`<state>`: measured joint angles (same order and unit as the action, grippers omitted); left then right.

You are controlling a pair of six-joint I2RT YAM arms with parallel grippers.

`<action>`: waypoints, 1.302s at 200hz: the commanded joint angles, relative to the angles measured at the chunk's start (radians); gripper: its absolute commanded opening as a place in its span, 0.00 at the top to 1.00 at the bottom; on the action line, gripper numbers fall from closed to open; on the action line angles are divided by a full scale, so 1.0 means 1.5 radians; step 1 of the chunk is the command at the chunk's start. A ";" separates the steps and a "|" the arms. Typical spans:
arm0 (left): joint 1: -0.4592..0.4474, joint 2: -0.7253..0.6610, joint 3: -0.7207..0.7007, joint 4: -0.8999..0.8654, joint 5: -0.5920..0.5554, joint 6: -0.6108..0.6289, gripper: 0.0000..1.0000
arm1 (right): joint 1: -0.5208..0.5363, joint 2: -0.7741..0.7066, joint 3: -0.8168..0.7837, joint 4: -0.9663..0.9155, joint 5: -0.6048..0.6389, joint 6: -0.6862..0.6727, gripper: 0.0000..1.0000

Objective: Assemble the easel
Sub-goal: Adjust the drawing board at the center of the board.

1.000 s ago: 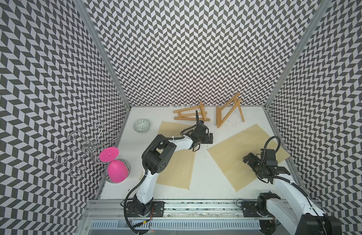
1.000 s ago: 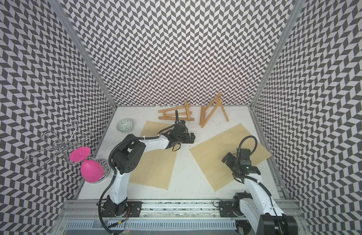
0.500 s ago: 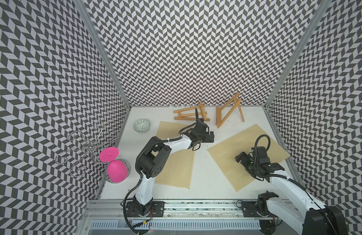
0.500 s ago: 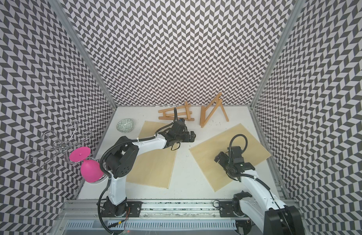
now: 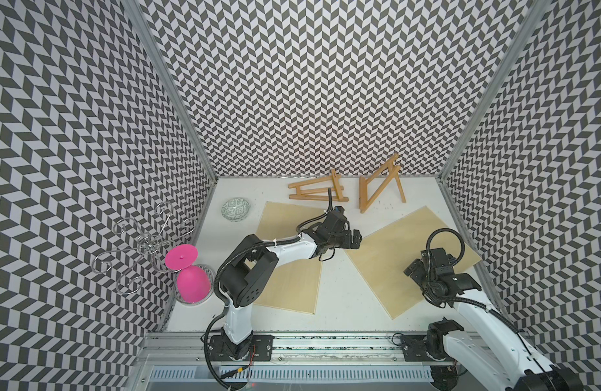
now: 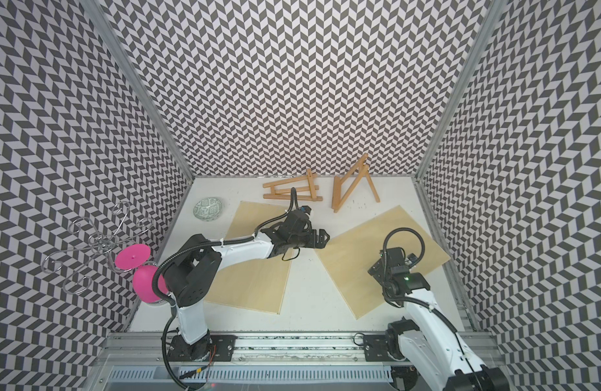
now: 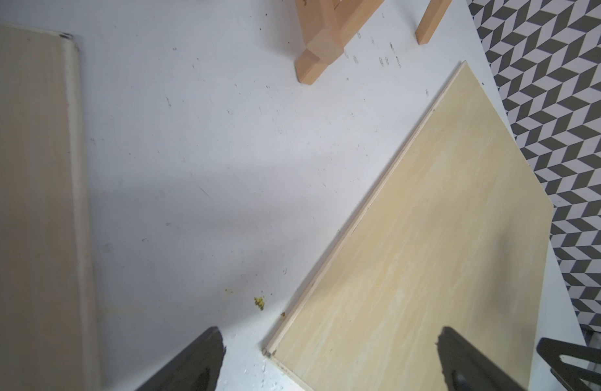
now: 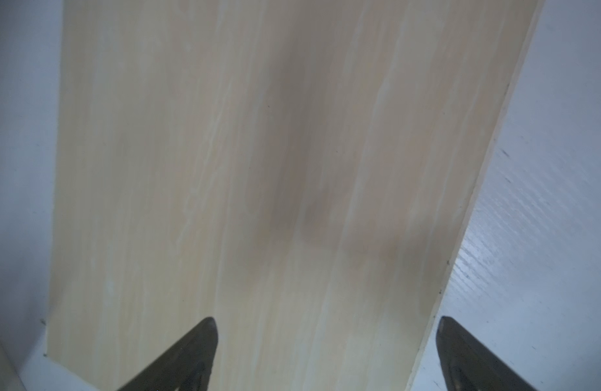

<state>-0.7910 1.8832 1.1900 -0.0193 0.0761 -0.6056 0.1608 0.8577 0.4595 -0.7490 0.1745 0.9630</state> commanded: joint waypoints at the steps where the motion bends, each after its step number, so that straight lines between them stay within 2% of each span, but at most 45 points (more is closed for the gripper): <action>1: -0.001 -0.026 -0.013 0.031 0.004 -0.014 0.00 | 0.000 0.024 -0.013 0.018 -0.016 0.012 0.01; 30: -0.001 -0.031 -0.017 0.032 0.012 -0.014 0.00 | 0.000 0.067 -0.033 0.055 -0.067 0.006 0.01; 90: 0.018 -0.042 -0.026 0.048 0.017 -0.013 0.00 | 0.007 0.072 -0.050 0.129 -0.193 0.007 0.01; 141: 0.063 -0.054 -0.031 0.049 0.033 -0.011 0.00 | 0.073 0.084 -0.041 0.202 -0.244 0.065 0.01; 161: 0.068 -0.058 -0.031 0.049 0.032 -0.009 0.00 | 0.093 0.096 -0.050 0.271 -0.268 0.083 0.01; 187: 0.069 -0.060 -0.031 0.044 0.043 -0.017 0.00 | 0.097 0.133 -0.006 0.236 -0.231 0.057 0.01; 215: 0.068 -0.072 -0.045 0.048 0.064 -0.036 0.00 | 0.091 0.105 0.020 0.191 -0.150 0.046 0.01; 235: 0.062 -0.083 -0.061 0.047 0.072 -0.050 0.00 | 0.052 0.062 0.024 0.173 -0.101 0.013 0.01; 260: 0.054 -0.103 -0.086 0.050 0.090 -0.072 0.00 | -0.020 0.038 0.064 0.181 -0.046 -0.083 0.01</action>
<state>-0.6926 1.7775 1.0939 0.0376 0.1741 -0.6659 0.2066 0.9485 0.4843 -0.5007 -0.0303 0.9733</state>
